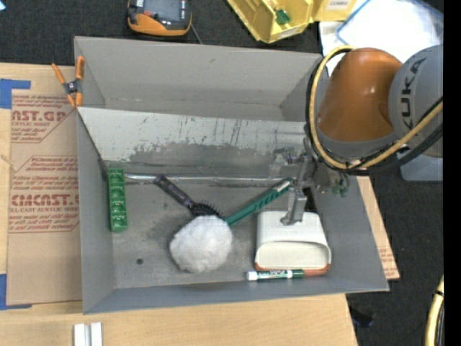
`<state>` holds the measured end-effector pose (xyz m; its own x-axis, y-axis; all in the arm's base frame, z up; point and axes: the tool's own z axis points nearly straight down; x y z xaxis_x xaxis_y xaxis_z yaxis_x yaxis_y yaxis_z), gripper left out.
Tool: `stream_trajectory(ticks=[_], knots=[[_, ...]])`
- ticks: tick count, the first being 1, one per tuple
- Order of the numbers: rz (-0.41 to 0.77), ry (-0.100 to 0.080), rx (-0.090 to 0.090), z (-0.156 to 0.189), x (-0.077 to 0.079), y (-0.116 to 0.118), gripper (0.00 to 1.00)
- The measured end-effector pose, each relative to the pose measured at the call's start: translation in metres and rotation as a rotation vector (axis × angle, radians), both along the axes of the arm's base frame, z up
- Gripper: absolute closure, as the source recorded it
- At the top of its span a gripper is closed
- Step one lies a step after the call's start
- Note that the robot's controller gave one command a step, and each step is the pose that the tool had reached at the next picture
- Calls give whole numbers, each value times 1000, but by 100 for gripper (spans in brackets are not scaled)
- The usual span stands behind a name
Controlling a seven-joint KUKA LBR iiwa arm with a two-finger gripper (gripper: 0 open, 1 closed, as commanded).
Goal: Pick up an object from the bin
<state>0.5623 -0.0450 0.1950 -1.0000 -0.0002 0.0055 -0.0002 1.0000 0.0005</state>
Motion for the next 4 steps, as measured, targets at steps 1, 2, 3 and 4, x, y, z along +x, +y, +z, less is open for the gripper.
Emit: stream_trajectory(ticks=[1, 2, 3, 4], knots=[[1, -8, -1, 4, 2, 0, 0], [57, -3, 1, -129, 5, 79, 0], [158, -24, -4, -44, 13, 64, 0], [46, 9, 3, -97, -5, 79, 0]])
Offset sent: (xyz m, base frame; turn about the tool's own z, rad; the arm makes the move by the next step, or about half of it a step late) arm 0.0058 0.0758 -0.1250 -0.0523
